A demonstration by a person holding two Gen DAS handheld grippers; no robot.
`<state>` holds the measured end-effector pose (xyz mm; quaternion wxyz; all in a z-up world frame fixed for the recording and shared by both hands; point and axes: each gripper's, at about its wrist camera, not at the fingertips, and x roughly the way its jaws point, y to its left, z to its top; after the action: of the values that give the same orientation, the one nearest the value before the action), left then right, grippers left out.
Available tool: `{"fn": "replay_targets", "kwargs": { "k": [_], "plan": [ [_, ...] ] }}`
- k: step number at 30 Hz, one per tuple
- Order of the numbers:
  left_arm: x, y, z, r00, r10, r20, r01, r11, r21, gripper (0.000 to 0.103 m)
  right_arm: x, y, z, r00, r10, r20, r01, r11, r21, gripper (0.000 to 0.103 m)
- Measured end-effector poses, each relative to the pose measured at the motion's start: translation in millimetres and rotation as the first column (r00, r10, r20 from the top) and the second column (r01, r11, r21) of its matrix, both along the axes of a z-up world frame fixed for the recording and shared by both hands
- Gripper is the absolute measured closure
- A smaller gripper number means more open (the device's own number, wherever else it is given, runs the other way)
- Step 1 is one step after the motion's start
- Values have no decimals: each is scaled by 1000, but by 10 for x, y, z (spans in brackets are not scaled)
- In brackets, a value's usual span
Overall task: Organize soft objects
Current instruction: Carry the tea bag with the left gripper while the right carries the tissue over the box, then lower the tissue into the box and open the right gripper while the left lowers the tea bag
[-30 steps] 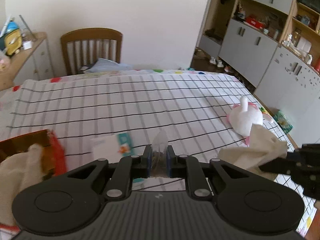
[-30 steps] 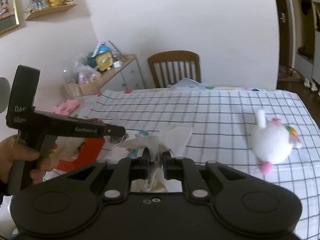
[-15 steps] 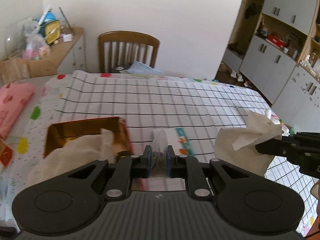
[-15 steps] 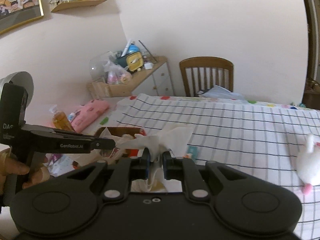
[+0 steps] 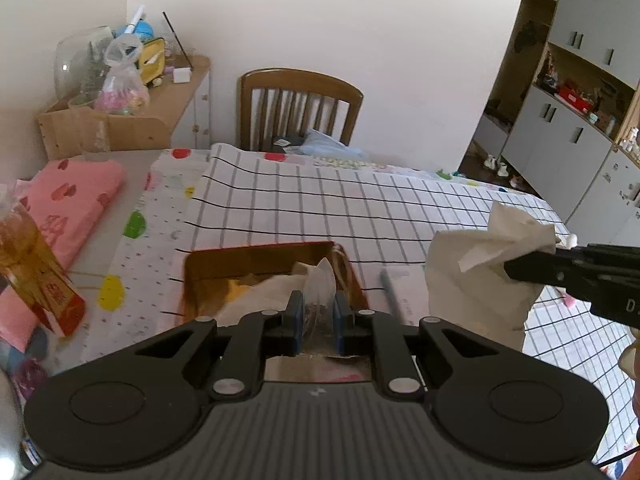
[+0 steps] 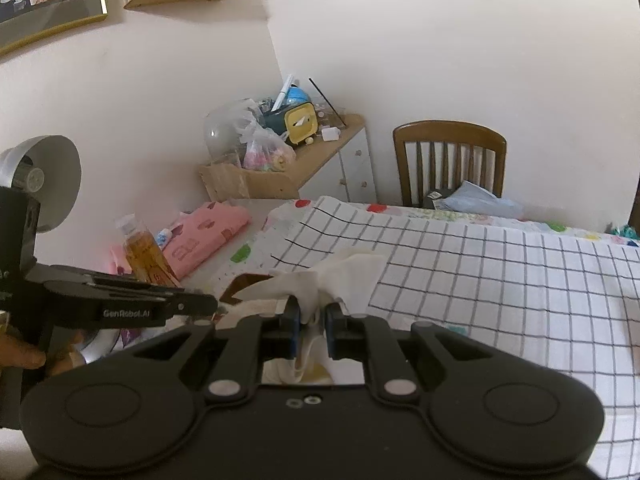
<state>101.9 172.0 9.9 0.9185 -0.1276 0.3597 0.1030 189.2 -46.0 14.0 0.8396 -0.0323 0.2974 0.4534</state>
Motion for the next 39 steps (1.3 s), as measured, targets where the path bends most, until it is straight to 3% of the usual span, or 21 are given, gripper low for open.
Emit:
{"fn": "replay_targets", "kwargs": {
  "k": [8, 21, 31, 39],
  "plan": [
    [80, 374, -108, 1000, 19, -11, -19, 1000, -12, 88, 33, 477, -78, 999, -9, 43, 10, 999, -33, 91],
    [413, 597, -566, 998, -15, -64, 13, 999, -37, 88, 88, 1088, -594, 994, -32, 100, 50, 982, -182, 91],
    [553, 617, -819, 994, -40, -106, 36, 999, -36, 88, 23, 1275, -951, 998, 22, 50, -8, 964, -266, 88],
    [558, 583, -841, 992, -57, -111, 55, 998, -24, 88, -86, 1276, -1059, 997, 74, 14, -67, 954, -293, 81]
  ]
}}
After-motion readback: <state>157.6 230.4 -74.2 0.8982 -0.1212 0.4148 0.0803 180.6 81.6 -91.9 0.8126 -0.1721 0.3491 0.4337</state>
